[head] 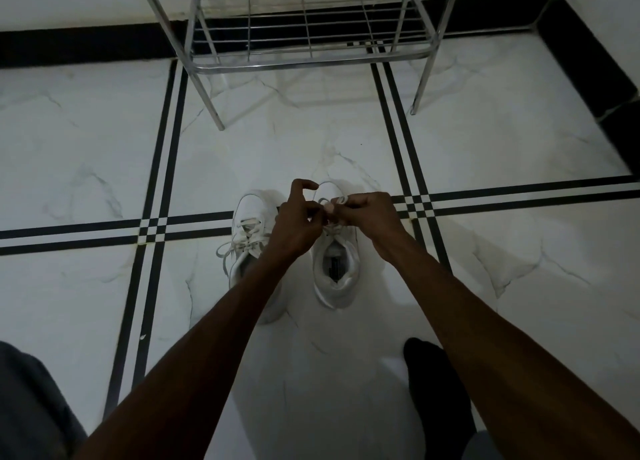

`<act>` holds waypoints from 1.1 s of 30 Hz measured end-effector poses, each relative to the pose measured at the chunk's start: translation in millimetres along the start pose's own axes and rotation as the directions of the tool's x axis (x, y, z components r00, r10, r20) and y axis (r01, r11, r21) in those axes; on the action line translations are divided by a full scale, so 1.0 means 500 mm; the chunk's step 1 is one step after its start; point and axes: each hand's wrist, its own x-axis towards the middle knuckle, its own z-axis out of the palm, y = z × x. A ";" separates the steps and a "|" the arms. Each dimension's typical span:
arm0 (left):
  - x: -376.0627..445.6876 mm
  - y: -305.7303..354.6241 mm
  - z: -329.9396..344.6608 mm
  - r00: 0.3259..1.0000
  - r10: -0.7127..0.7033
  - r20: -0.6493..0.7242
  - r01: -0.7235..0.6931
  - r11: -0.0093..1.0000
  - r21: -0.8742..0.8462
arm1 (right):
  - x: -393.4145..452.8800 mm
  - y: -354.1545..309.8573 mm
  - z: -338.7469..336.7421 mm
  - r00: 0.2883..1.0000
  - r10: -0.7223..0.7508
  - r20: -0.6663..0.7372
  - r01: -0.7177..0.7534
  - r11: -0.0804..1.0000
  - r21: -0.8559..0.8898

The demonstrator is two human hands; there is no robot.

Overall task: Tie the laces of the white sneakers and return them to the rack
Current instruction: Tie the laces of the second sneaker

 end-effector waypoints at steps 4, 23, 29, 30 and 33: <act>-0.001 -0.012 -0.004 0.997 -0.057 0.054 0.062 0.994 -0.093 | -0.004 0.003 0.013 0.992 0.115 -0.059 -0.099 0.966 0.237; 0.011 -0.021 -0.028 0.973 -0.135 0.186 0.182 0.947 -0.266 | 0.004 -0.002 -0.001 0.925 -0.380 -0.021 0.289 0.737 -0.611; 0.016 -0.016 -0.029 0.975 0.030 0.221 -0.003 0.992 -0.123 | 0.005 0.001 0.002 0.962 -0.236 -0.134 0.173 0.913 -0.370; 0.018 -0.017 -0.030 0.979 0.032 0.201 -0.016 0.996 -0.084 | 0.003 -0.002 -0.003 0.971 -0.201 -0.129 0.151 0.936 -0.319; 0.021 -0.031 -0.034 0.997 0.018 0.075 -0.022 0.998 0.062 | -0.011 -0.015 -0.020 0.994 -0.078 -0.071 0.065 0.983 -0.171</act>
